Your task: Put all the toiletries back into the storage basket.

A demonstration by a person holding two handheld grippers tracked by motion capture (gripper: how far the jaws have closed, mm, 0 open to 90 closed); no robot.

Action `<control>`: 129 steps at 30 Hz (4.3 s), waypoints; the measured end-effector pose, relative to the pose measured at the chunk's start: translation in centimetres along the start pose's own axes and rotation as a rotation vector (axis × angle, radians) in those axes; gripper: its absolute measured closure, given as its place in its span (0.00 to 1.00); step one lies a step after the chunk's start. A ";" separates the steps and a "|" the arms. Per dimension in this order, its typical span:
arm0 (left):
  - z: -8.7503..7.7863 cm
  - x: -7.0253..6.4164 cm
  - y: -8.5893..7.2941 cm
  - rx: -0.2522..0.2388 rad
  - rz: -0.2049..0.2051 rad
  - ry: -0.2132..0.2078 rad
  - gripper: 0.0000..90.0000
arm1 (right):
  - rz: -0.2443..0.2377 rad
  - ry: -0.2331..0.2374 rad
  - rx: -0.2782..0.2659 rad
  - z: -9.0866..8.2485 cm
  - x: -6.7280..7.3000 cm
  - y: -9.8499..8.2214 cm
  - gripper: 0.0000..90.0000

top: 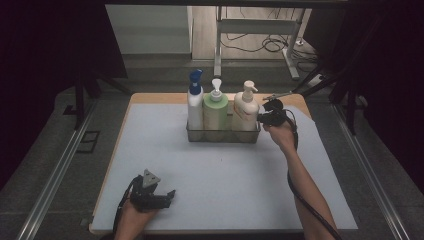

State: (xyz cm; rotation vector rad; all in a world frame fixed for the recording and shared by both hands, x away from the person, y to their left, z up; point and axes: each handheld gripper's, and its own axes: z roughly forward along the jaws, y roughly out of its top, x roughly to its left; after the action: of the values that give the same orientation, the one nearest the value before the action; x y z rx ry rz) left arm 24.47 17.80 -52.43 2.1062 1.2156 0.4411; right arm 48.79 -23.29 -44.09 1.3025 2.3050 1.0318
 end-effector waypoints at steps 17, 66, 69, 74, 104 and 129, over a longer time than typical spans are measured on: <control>0.0 0.0 0.0 0.000 0.000 0.000 0.13 | -0.031 0.008 0.025 1.1 1.1 -0.5 1.00; 0.0 0.0 0.0 0.002 0.000 0.000 0.13 | -0.125 0.042 0.017 0.4 4.5 -0.9 0.99; 0.0 0.0 0.0 0.002 0.000 0.000 0.13 | -0.123 0.049 0.010 0.1 4.4 -0.9 0.97; 0.0 0.0 0.0 0.001 0.000 0.000 0.13 | -0.133 0.047 0.008 -0.2 4.4 -0.8 0.93; 0.0 0.0 0.0 0.000 0.000 0.000 0.13 | -0.212 0.044 -0.028 -3.8 6.1 -1.5 0.34; 0.0 0.0 0.0 0.003 0.004 0.003 0.14 | -0.273 0.069 -0.011 -8.5 7.9 -4.9 0.19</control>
State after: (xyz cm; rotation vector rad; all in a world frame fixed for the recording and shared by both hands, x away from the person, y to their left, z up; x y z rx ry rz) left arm 24.48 17.76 -52.38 2.1117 1.2139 0.4446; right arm 36.68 -22.06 -40.93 0.9267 2.4386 1.0075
